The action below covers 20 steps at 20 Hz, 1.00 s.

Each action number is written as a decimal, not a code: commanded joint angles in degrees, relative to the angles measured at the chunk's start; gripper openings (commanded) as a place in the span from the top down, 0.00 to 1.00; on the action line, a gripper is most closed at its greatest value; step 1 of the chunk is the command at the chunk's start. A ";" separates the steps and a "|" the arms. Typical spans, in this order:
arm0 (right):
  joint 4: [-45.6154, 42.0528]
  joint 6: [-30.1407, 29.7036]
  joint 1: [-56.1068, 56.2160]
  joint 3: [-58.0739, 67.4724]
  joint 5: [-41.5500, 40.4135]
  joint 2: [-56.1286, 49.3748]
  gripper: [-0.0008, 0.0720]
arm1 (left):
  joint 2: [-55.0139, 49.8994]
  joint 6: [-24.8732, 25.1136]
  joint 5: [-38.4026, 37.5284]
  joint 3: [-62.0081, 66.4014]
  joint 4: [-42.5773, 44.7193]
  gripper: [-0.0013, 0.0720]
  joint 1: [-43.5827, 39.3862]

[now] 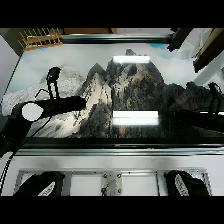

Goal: Fold the clothes and pants, and hang the long-sleeved shirts on hangers.

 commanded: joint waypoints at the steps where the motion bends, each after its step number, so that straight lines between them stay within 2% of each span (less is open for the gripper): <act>1: 0.00 0.02 0.04 0.04 0.02 -0.02 0.96 | 0.04 -0.04 0.00 -0.02 0.02 0.97 0.07; 11: 0.00 0.00 0.04 0.04 0.02 -0.02 0.96 | 0.04 -0.04 0.28 -0.02 0.04 0.98 0.07; 14: 0.00 0.02 0.04 0.04 0.02 -0.02 0.96 | 0.04 -0.04 3.63 0.00 0.07 0.98 0.07; 18: -0.02 0.02 0.04 0.04 0.02 -0.02 0.96 | 0.07 -0.02 3.96 0.00 0.11 0.97 0.07; 20: 0.00 0.02 0.04 0.04 0.02 -0.02 0.96 | 0.07 0.39 5.77 0.02 3.08 0.95 0.81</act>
